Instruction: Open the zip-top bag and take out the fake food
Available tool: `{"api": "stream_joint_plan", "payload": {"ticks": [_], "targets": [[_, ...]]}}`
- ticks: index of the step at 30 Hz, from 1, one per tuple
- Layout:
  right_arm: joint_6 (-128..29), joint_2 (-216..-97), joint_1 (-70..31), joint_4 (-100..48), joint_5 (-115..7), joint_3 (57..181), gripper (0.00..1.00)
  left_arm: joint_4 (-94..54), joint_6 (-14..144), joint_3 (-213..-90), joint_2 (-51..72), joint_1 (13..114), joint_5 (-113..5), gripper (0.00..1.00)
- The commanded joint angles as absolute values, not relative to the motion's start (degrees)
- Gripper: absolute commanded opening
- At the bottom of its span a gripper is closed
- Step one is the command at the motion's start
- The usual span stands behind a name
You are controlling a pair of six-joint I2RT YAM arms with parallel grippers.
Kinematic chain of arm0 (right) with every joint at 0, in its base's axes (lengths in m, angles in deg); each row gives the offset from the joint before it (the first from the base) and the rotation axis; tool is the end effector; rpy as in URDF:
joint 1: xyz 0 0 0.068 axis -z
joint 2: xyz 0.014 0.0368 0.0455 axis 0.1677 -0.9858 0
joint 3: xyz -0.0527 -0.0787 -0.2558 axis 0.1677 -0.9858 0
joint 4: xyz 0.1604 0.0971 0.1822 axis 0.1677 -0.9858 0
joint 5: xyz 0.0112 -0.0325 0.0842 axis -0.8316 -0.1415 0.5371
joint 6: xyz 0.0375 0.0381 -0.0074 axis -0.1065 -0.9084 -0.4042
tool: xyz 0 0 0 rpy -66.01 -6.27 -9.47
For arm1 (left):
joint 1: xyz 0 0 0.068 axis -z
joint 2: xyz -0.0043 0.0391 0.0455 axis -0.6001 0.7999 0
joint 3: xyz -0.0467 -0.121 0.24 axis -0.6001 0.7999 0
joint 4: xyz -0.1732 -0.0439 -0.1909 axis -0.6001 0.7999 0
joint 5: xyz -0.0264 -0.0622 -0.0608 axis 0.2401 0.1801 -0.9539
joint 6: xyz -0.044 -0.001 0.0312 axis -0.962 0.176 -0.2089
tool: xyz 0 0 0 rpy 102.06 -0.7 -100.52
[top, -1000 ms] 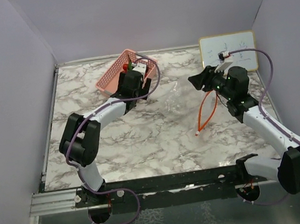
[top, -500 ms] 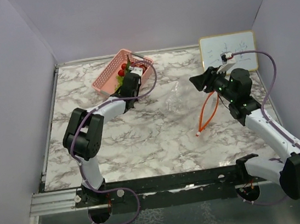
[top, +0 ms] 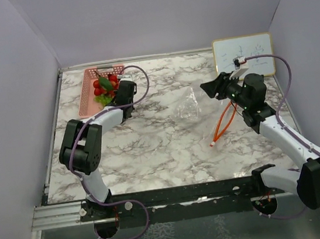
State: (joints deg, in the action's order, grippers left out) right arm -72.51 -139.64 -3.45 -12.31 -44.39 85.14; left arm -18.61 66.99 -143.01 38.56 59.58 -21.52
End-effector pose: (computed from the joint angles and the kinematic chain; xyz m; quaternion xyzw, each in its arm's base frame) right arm 0.2511 0.0692 0.2969 0.0141 0.7596 0.3384 0.5552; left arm 0.3671 -0.1376 0.1900 0.0116 0.8885 0.0675 0.4538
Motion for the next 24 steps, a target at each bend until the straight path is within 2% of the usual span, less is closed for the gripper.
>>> {"api": "stream_joint_plan", "payload": {"ticks": [1,6,9,17,20,22,24], "targets": [[-72.78,-140.25,-3.35,-9.37,-42.80,84.55,0.44,-17.87,65.22,-140.54,35.51,56.55,-20.68,0.16],[-72.53,-140.19,-3.35,-9.53,-43.04,84.54,0.44,-17.90,65.65,-140.21,34.69,55.63,-21.74,0.17],[-72.37,-140.47,-3.34,-9.56,-43.11,84.52,0.44,-18.06,65.37,-140.18,34.01,55.64,-22.55,0.22],[-69.79,-140.80,-3.35,-11.09,-45.53,84.51,0.44,-17.36,64.18,-140.33,29.66,55.72,-21.81,0.75],[-66.24,-140.93,-3.35,-13.11,-49.82,84.70,0.44,-17.27,63.72,-139.99,26.40,55.83,-22.31,0.92],[-62.76,-140.79,-3.35,-13.82,-53.34,84.59,0.46,-17.55,63.48,-139.30,23.67,55.88,-21.58,0.99],[-58.80,-140.56,-3.35,-13.38,-58.03,83.83,0.49,-17.82,63.39,-138.10,20.56,55.99,-20.64,0.99]]}}
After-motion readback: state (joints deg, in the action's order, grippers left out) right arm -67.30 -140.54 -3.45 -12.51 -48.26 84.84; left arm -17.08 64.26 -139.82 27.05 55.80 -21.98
